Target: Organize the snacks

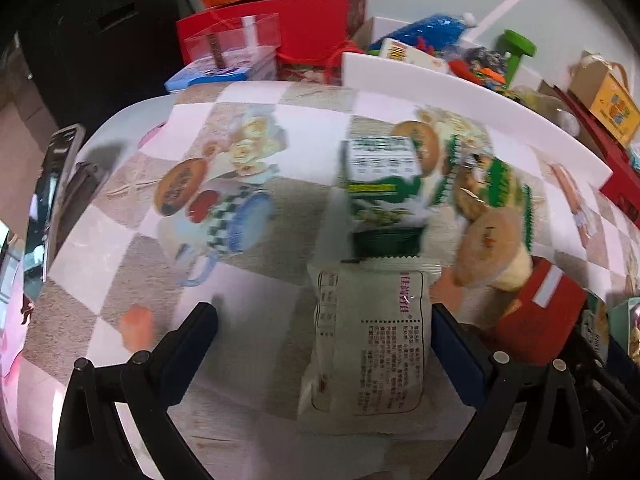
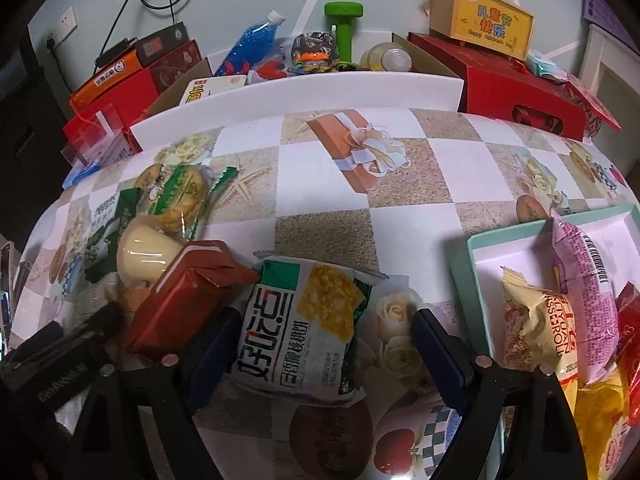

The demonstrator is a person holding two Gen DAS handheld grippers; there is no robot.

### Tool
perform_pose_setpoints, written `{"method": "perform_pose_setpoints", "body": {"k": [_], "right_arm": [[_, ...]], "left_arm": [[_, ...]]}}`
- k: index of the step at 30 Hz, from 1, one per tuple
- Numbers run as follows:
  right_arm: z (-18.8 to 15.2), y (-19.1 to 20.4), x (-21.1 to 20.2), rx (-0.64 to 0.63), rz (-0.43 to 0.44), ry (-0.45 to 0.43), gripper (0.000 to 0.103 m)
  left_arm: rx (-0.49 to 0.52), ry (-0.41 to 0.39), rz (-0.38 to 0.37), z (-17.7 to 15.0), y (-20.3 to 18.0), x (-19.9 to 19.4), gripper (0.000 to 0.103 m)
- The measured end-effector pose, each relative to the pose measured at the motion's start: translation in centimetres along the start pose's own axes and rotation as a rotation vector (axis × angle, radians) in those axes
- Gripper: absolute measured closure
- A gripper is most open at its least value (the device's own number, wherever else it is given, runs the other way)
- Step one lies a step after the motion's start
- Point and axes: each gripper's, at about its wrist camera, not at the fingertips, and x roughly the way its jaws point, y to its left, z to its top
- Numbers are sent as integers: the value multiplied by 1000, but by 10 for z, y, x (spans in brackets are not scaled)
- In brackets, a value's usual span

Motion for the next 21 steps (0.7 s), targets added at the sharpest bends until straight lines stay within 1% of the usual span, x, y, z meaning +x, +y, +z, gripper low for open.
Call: {"method": "perform_pose_setpoints", "body": {"k": [3, 5, 12, 14, 18, 21], "right_arm": [[-1, 2, 2, -15, -19, 0, 14], [-1, 3, 3, -25, -27, -1, 14], [-2, 10, 3, -61, -30, -6, 14], [-3, 11, 3, -64, -24, -8, 17], [-3, 10, 4, -65, -24, -11, 18], [-3, 10, 4, -64, -29, -16, 21]], "left_arm": [[-6, 0, -3, 0, 6, 1, 1], [11, -1, 13, -1, 3, 2, 1], [59, -27, -11, -1, -8, 3, 0], [57, -32, -14, -1, -8, 3, 0], [74, -59, -24, -2, -12, 4, 0], [81, -64, -29, -2, -14, 5, 0]]}}
